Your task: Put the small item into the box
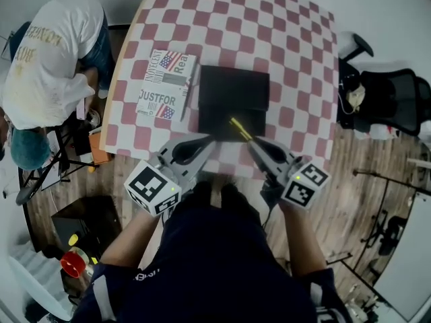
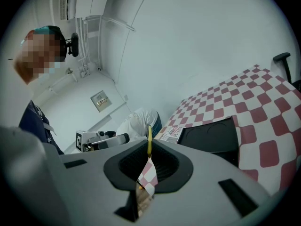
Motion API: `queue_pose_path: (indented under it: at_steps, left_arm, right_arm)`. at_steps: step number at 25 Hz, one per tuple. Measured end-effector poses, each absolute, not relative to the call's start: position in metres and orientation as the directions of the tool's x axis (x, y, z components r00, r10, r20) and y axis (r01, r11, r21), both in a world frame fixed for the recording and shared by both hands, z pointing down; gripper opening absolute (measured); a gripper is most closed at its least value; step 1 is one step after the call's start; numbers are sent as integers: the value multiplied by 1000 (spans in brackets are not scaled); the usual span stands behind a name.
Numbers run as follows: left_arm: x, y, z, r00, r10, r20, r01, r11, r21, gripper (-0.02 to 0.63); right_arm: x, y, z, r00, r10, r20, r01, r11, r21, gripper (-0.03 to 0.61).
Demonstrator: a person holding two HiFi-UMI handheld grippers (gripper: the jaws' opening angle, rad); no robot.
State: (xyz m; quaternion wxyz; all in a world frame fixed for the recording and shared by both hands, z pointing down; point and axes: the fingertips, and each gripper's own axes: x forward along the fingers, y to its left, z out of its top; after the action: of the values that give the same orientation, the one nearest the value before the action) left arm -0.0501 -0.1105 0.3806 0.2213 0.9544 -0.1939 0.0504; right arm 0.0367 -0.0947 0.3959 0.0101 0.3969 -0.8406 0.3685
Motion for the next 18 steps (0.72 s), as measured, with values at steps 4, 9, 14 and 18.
queue_pose_path:
  at_steps: [4,9,14,18]
  left_arm:
    - [-46,-120,390,908,-362,210,-418,-813,405,39]
    - [-36,-131,411,880,-394,264,-471,-787,397,38]
    - [-30,-137,429,846,-433,311,-530,-746,402,38]
    - [-25,-140,448,821,-458,341,-568,-715,408,39]
  right_arm:
    - [40,-103,408,-701,-633,327,-668,424,-611,35]
    - [48,-115,434,-731,-575,367,-658,455,-600,35]
    - [58,-126,472,-758,-473,449,-651,502,-570,35]
    - [61,-132,507,-759,-384,526,-645,556,-525,35]
